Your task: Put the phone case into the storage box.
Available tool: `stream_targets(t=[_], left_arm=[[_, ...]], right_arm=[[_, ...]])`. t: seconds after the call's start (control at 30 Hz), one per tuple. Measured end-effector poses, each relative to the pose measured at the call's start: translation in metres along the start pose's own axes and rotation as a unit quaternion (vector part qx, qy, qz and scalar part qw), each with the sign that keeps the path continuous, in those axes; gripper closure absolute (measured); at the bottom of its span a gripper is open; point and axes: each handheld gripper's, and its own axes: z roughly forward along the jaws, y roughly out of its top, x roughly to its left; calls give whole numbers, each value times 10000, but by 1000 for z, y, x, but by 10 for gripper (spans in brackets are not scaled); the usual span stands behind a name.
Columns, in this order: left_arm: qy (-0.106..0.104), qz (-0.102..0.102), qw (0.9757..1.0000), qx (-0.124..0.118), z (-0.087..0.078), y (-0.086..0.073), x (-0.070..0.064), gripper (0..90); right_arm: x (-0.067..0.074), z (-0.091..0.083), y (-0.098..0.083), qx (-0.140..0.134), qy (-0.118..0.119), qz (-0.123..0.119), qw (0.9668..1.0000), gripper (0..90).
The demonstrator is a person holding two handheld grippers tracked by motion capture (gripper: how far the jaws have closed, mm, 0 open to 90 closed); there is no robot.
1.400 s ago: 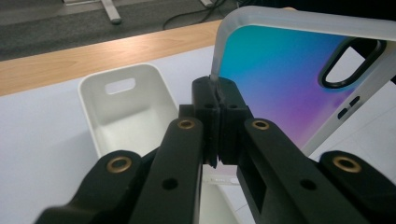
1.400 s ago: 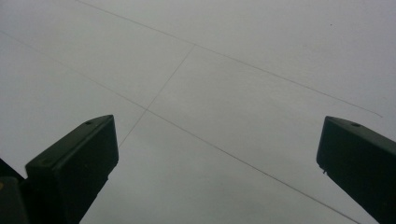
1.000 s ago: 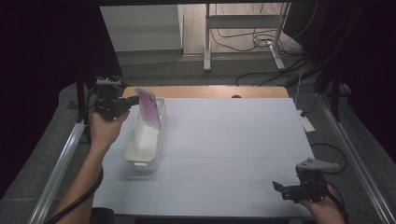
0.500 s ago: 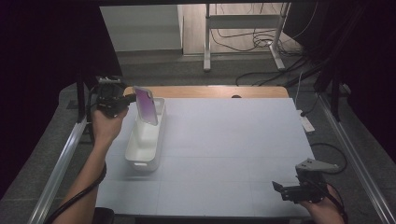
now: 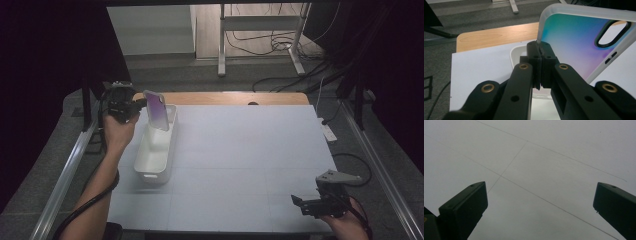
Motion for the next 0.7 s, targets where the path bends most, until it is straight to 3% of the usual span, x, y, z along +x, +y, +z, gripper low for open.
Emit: stream_targets(t=[0.7], left_arm=[[233,-189,9995,-85,38,1,9,884]], right_arm=[[-1,0,0,-19,69,6,10000,1]])
